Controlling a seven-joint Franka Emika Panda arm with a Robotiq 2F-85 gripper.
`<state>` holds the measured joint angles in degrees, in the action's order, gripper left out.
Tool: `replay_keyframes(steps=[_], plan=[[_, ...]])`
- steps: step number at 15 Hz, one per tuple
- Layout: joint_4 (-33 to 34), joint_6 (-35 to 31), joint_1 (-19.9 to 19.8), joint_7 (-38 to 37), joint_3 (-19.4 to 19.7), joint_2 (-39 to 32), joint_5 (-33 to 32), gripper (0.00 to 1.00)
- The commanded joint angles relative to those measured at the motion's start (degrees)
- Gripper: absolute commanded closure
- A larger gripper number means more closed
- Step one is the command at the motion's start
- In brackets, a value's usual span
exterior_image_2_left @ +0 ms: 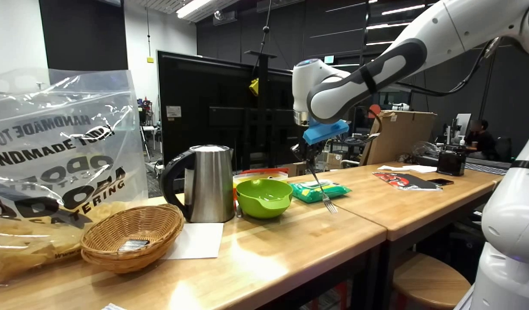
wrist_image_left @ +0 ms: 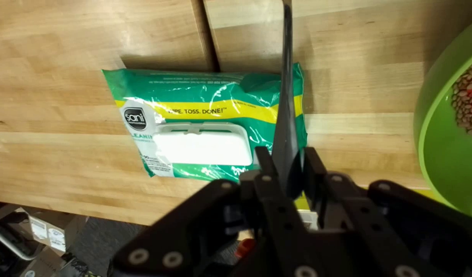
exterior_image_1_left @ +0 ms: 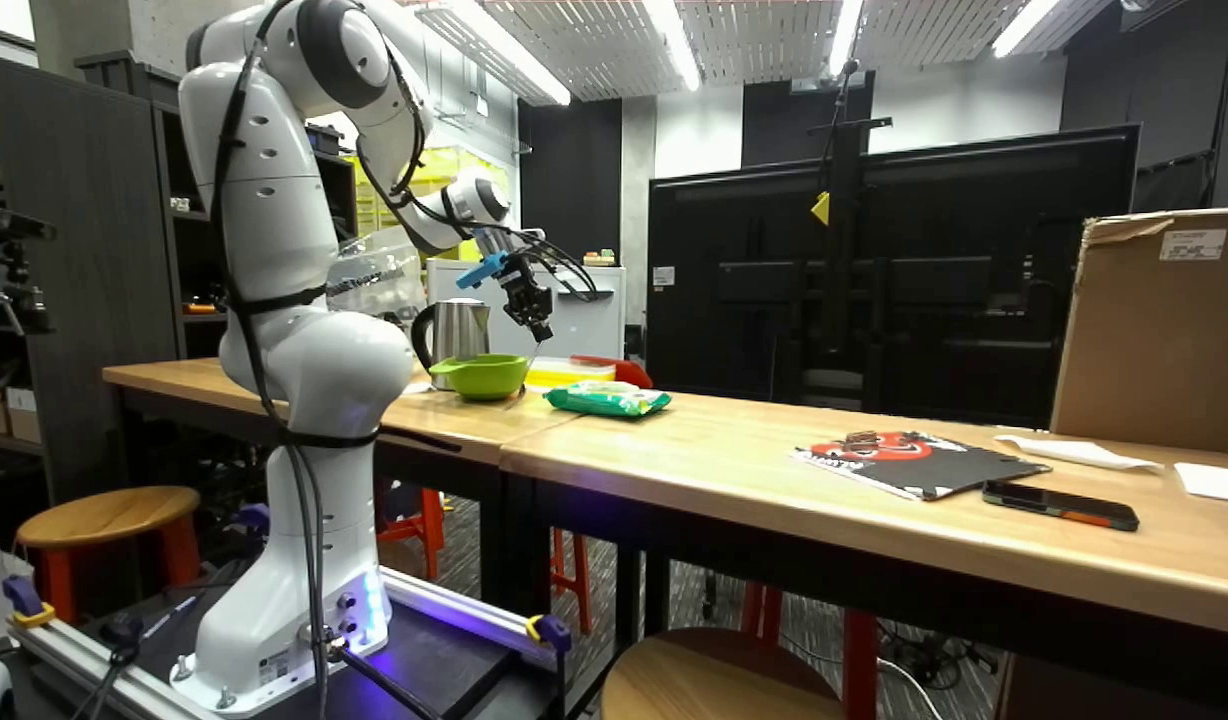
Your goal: Put the silver fork inside the green bowl
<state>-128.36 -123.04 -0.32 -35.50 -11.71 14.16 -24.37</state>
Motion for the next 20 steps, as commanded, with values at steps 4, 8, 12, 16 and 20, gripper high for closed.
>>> replay_keyframes(steps=[4, 8, 12, 16, 20], plan=[[2.85, 7.71, 1.78, -8.36, -3.74, 2.16, -5.64, 0.95], [5.44, 11.18, 2.95, -11.5, -5.36, 1.59, -8.61, 0.95], [9.16, 16.1, 4.14, -12.46, -6.38, 0.7, -11.8, 0.95], [12.5, 18.51, 5.5, -12.06, -6.87, -0.58, -14.28, 0.95], [14.21, 18.21, 6.55, -12.55, -6.98, -1.31, -16.95, 0.95]])
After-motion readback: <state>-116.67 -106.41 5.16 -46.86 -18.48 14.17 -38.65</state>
